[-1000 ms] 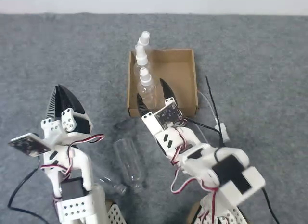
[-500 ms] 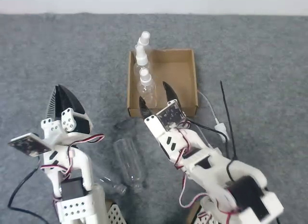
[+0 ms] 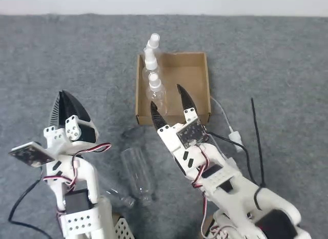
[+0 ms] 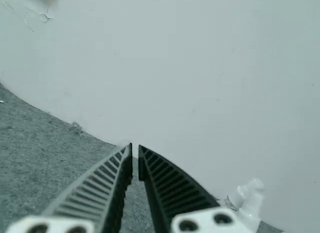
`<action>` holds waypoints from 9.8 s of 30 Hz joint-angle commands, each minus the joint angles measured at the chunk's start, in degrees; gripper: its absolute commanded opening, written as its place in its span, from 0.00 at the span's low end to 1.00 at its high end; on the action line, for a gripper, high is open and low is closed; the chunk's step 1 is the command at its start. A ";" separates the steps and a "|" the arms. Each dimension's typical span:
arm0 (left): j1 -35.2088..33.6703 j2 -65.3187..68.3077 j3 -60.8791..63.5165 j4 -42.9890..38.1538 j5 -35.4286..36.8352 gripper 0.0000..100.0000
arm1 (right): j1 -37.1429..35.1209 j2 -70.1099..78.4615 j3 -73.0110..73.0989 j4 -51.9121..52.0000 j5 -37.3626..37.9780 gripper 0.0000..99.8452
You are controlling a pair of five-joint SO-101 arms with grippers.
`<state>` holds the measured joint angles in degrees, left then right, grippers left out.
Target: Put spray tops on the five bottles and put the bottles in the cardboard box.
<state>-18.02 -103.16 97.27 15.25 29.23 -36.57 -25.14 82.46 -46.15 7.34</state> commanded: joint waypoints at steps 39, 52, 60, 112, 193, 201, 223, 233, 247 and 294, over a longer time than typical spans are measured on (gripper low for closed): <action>-0.18 -1.32 -0.75 -0.97 -0.79 0.01 | -20.79 -40.75 -8.44 70.02 -10.29 0.25; -0.18 -1.32 -0.75 -0.97 -0.79 0.01 | -23.34 -24.57 -16.35 74.51 -12.75 0.25; -0.18 -1.32 -0.75 -0.97 -0.79 0.01 | -24.57 -13.93 -20.31 74.42 -15.65 0.25; -0.18 -1.32 -0.75 -0.97 -0.88 0.01 | -19.21 -0.57 -33.41 89.27 -14.68 0.01; -0.26 -1.32 -0.75 -0.79 -0.88 0.01 | 18.07 -32.57 -17.58 96.92 -52.57 0.02; -0.26 -1.32 -0.75 -0.79 -0.88 0.01 | 18.15 -32.48 -14.86 97.01 -68.04 0.02; -0.18 -1.32 -0.75 -0.79 -0.88 0.01 | 17.71 -32.57 -12.57 95.87 -77.98 0.14; -0.18 -1.32 -0.75 -0.88 -0.88 0.01 | 17.98 -32.57 -12.84 95.78 -78.24 0.20; -0.26 -1.32 -0.75 -0.88 -0.88 0.01 | 18.07 -44.18 -13.01 100.53 -78.33 0.20; -0.26 -1.32 -0.75 -0.79 -0.88 0.01 | 34.51 -78.90 1.67 102.46 -14.24 0.20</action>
<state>-18.02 -103.16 97.27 15.25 28.79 -2.99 -103.30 87.03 53.27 -11.65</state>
